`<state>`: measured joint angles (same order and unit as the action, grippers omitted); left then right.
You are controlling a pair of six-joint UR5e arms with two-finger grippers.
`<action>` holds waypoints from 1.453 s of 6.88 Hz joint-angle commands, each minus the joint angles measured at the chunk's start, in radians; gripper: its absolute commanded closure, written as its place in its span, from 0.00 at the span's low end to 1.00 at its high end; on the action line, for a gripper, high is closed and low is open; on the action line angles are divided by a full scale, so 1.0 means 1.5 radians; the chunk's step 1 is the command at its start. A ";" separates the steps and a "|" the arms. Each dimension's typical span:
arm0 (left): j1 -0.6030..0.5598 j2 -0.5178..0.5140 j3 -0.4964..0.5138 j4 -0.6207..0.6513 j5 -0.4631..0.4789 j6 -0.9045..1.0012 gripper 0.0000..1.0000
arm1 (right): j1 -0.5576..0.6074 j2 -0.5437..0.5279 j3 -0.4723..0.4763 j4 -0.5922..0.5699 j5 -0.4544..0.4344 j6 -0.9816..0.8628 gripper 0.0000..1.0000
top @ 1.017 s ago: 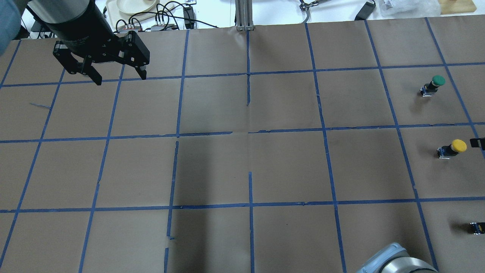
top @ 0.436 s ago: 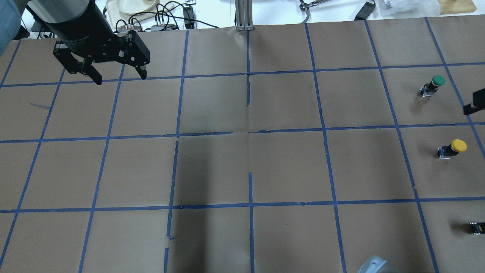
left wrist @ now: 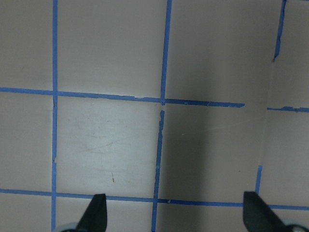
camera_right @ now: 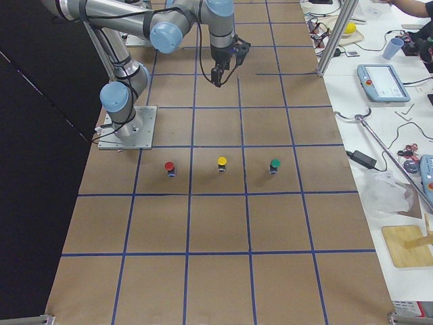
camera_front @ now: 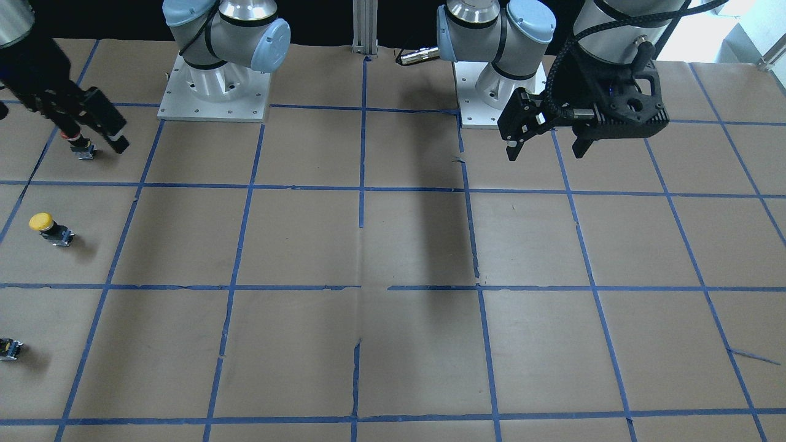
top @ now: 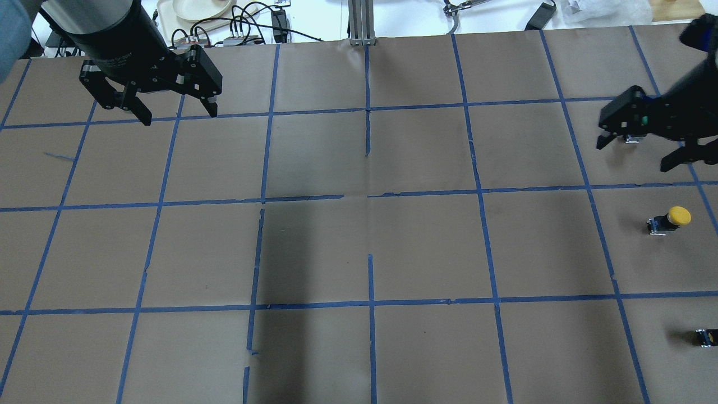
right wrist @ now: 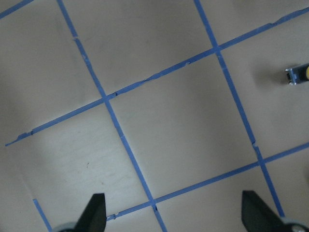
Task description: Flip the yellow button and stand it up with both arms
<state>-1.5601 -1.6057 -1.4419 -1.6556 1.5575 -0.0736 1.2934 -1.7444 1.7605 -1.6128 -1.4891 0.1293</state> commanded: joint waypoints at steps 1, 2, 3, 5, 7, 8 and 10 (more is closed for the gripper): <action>0.000 0.000 0.000 0.000 0.000 0.000 0.00 | 0.107 0.004 -0.073 0.091 -0.025 0.125 0.00; 0.001 0.001 0.000 0.000 0.000 0.000 0.00 | 0.125 0.003 -0.118 0.133 -0.023 0.126 0.00; 0.001 0.001 0.000 0.000 0.000 0.000 0.00 | 0.152 0.008 -0.123 0.164 -0.024 0.140 0.00; 0.001 0.001 0.000 0.000 0.001 0.000 0.00 | 0.160 0.012 -0.082 0.155 -0.025 0.135 0.00; 0.001 0.001 0.001 0.000 0.001 0.000 0.00 | 0.161 0.007 -0.079 0.154 -0.054 0.139 0.00; 0.001 0.001 0.002 0.000 0.001 0.000 0.00 | 0.160 0.009 -0.079 0.153 -0.080 0.137 0.00; 0.000 0.001 0.005 0.000 0.001 0.000 0.00 | 0.160 0.008 -0.078 0.146 -0.071 0.139 0.00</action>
<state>-1.5594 -1.6046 -1.4358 -1.6551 1.5585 -0.0736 1.5343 -1.7315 1.6416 -1.3900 -1.5961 0.3366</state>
